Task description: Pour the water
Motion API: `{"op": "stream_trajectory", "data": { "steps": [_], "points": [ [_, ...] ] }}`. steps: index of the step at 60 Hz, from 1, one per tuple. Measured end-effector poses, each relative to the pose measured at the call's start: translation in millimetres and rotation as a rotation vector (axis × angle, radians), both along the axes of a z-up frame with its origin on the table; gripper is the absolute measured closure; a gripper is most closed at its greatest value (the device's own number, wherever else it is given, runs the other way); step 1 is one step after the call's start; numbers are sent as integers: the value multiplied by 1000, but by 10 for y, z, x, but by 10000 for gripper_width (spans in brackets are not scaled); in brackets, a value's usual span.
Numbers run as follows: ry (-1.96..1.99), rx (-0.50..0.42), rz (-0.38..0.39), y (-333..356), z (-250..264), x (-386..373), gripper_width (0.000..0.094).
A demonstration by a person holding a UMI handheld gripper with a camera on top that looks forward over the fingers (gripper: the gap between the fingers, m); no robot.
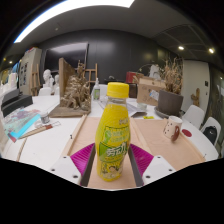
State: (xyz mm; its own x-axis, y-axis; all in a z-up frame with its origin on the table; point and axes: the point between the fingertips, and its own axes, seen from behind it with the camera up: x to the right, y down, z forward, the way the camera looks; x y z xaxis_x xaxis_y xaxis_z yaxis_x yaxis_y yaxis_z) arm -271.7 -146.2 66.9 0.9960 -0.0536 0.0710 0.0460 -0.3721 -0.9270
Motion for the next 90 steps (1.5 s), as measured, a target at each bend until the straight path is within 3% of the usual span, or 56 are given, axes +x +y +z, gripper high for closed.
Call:
{"op": "stream_trajectory", "data": {
  "steps": [3, 8, 20, 29, 37, 47, 55, 74, 83, 90],
  "points": [
    [-1, -1, -4, 62, -51, 2, 426],
    [22, 11, 11, 85, -31, -39, 455],
    [38, -20, 40, 112, -53, -54, 642],
    [70, -32, 46, 174, 110, -11, 645],
    [224, 31, 52, 408, 704, 39, 646],
    [657, 111, 37, 885, 1512, 437, 648],
    [1072, 119, -29, 1232, 1731, 969, 649],
    [1853, -13, -212, 1756, 1176, 1743, 649],
    [2014, -61, -254, 1810, 988, 1813, 649],
    [1989, -90, -237, 1800, 964, 1795, 649]
  ]
}}
